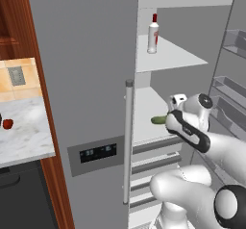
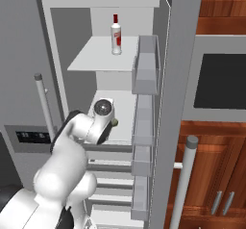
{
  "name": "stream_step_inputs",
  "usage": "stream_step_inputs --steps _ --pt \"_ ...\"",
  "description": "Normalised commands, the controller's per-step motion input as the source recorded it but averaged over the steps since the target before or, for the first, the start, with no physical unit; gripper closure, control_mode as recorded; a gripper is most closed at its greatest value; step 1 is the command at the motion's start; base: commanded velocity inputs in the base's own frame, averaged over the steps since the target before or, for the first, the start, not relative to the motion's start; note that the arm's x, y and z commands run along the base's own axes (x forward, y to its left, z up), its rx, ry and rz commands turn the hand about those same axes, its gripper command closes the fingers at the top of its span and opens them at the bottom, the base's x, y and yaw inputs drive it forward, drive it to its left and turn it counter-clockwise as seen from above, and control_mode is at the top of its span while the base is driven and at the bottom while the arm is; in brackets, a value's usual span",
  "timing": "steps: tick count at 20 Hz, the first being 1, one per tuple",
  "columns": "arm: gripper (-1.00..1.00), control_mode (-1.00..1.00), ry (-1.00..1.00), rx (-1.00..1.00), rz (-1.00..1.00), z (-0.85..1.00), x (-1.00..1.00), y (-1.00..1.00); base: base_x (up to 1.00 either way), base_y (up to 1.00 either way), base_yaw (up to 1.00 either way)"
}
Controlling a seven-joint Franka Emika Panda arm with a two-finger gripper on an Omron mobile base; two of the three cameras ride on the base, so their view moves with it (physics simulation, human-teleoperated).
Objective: Place the liquor on the top shelf of the fridge to keep it out of children's reach, and place the cucumber and bell pepper on lower shelves for easy access.
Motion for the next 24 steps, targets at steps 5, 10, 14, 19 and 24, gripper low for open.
stream_step_inputs --steps 5,10,14,19,24 --pt "1.00 -1.00 0.00 0.00 0.02 -0.43 0.36 0.00 0.00 0.00 0.00" --pt "1.00 -1.00 0.00 0.00 0.03 -0.29 0.47 -0.10 0.00 0.00 0.00" --pt "1.00 -1.00 0.00 0.00 0.02 -0.13 0.56 -0.26 0.00 0.00 0.00" --pt "1.00 -1.00 0.00 0.00 0.03 -0.15 0.59 -0.09 0.00 0.00 0.00" --pt "-1.00 -1.00 0.00 0.00 0.03 -0.13 0.52 0.00 0.00 0.00 0.00"
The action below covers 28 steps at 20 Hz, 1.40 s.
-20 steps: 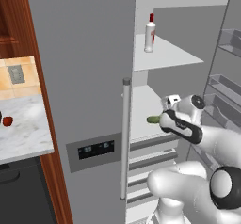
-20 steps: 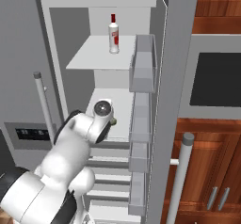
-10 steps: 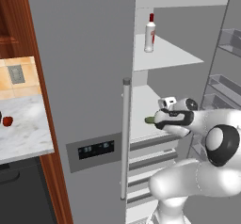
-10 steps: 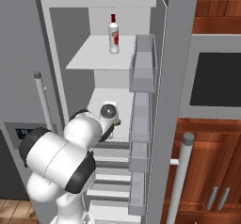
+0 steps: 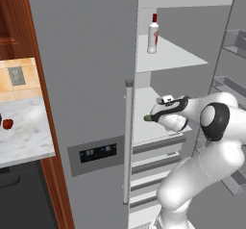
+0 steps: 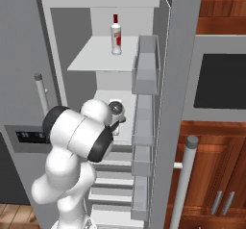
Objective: Place the liquor on the top shelf of the fridge to keep it out of children's reach, and place the cucumber and bell pepper on lower shelves for easy access.
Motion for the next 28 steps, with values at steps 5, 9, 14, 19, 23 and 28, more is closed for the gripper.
stream_step_inputs --steps 5,9,14,19,23,28 --pt "-1.00 -1.00 0.00 0.00 0.01 -0.08 0.38 0.00 0.00 0.00 0.00" --pt "-1.00 -1.00 0.00 -0.04 0.00 0.00 0.03 0.00 0.00 0.00 0.00" --pt "-1.00 -1.00 0.00 -0.08 -0.02 0.11 -0.19 0.00 0.00 0.00 0.00" --pt "-1.00 -1.00 0.00 -0.12 -0.06 0.42 -0.57 0.04 0.00 0.00 0.00" --pt "-1.00 -1.00 0.00 -0.11 -0.08 0.86 -0.74 0.01 0.00 0.00 0.00" --pt "-1.00 -1.00 0.05 -0.09 -0.12 1.00 -0.45 -0.12 0.00 0.00 0.00"
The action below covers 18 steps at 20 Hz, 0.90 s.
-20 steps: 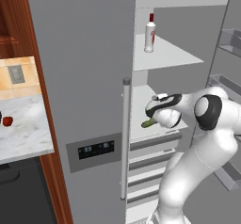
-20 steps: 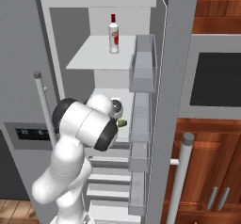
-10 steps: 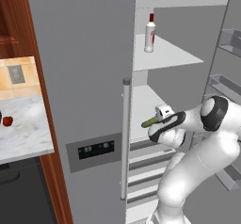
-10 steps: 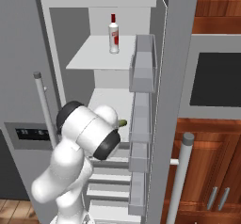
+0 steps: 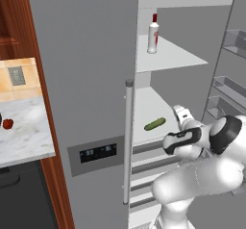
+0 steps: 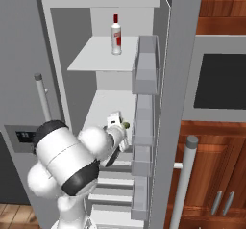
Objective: Place the liquor on the top shelf of the fridge to keep it out of children's reach, and place the cucumber and bell pepper on lower shelves for easy access.
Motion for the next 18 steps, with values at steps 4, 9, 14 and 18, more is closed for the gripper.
stream_step_inputs --steps 4,9,14,18 --pt "-1.00 -1.00 0.20 -0.10 -0.10 1.00 -0.55 -0.13 0.00 0.00 0.00" --pt "-1.00 -1.00 0.21 -0.11 -0.01 1.00 -0.72 0.00 0.00 0.00 0.00" --pt "-1.00 -1.00 0.34 -0.12 0.00 1.00 -0.68 0.02 0.00 0.00 0.00" --pt "-1.00 -1.00 0.45 -0.05 0.00 1.00 -0.63 0.00 0.00 0.00 0.00"
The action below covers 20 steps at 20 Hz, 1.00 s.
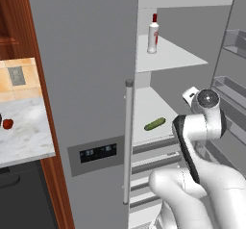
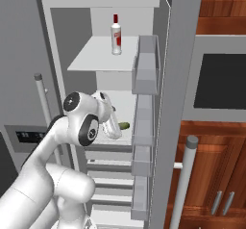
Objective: Place the liquor on the top shelf of the fridge to keep it out of children's reach, and place the cucumber and bell pepper on lower shelves for easy access.
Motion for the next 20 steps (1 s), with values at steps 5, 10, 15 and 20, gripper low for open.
stream_step_inputs --steps 5,10,15,20 --pt "-1.00 -1.00 0.23 0.02 0.02 0.69 -0.81 0.08 0.00 0.00 0.00" --pt "-1.00 -1.00 -0.01 0.12 0.00 0.18 -0.96 0.45 0.00 0.00 0.00" --pt "-1.00 -1.00 -0.10 0.19 0.00 0.26 -0.70 0.55 0.00 0.00 0.00" --pt "-1.00 -1.00 -0.14 0.30 0.00 0.69 -0.31 0.20 0.00 0.00 0.00"
